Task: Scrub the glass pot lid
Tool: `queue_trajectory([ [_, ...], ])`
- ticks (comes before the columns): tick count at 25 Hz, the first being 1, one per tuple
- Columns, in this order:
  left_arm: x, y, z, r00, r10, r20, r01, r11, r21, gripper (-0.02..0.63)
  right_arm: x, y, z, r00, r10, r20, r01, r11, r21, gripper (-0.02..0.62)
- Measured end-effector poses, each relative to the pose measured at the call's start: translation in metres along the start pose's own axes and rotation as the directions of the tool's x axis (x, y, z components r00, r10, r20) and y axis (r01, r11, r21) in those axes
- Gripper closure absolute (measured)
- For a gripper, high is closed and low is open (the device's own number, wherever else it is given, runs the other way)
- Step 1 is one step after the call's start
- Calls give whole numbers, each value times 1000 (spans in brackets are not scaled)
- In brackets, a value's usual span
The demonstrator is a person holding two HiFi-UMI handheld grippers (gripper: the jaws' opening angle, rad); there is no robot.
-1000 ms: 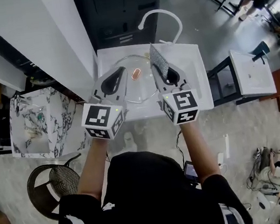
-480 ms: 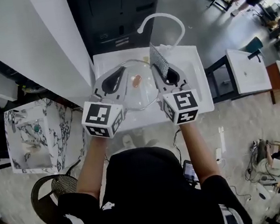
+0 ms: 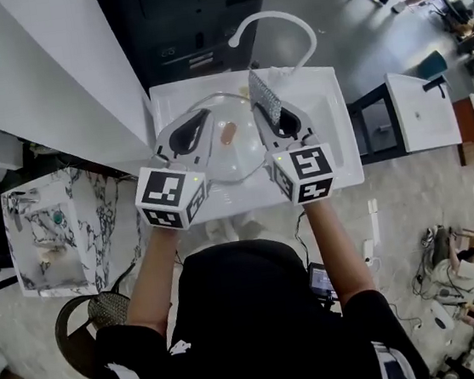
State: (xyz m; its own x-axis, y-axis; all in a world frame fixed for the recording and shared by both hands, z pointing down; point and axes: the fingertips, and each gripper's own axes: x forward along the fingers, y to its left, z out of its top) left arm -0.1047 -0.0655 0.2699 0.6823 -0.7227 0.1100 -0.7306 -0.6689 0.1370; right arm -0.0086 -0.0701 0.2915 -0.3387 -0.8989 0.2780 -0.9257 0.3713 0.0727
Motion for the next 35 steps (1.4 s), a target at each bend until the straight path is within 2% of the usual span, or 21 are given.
queue_trajectory([
  [5, 14, 6, -6, 999, 25, -24, -24, 1000, 8, 595, 17, -10, -7, 999, 35, -23, -36, 999, -18, 525],
  [13, 49, 7, -28, 995, 11, -96, -12, 1000, -9, 594, 42, -37, -24, 994, 84, -75, -86, 996, -26, 524],
  [22, 80, 12, -67, 982, -9, -188, 5, 1000, -23, 594, 74, -49, -70, 975, 145, -167, -149, 989, -9, 524],
  [27, 86, 18, -97, 966, 14, -257, -25, 999, -40, 594, 81, -52, -98, 960, 169, -224, -174, 985, -3, 523],
  [35, 97, 10, -150, 923, -16, -385, -16, 997, -80, 594, 84, -62, -139, 936, 196, -294, -196, 980, 31, 523],
])
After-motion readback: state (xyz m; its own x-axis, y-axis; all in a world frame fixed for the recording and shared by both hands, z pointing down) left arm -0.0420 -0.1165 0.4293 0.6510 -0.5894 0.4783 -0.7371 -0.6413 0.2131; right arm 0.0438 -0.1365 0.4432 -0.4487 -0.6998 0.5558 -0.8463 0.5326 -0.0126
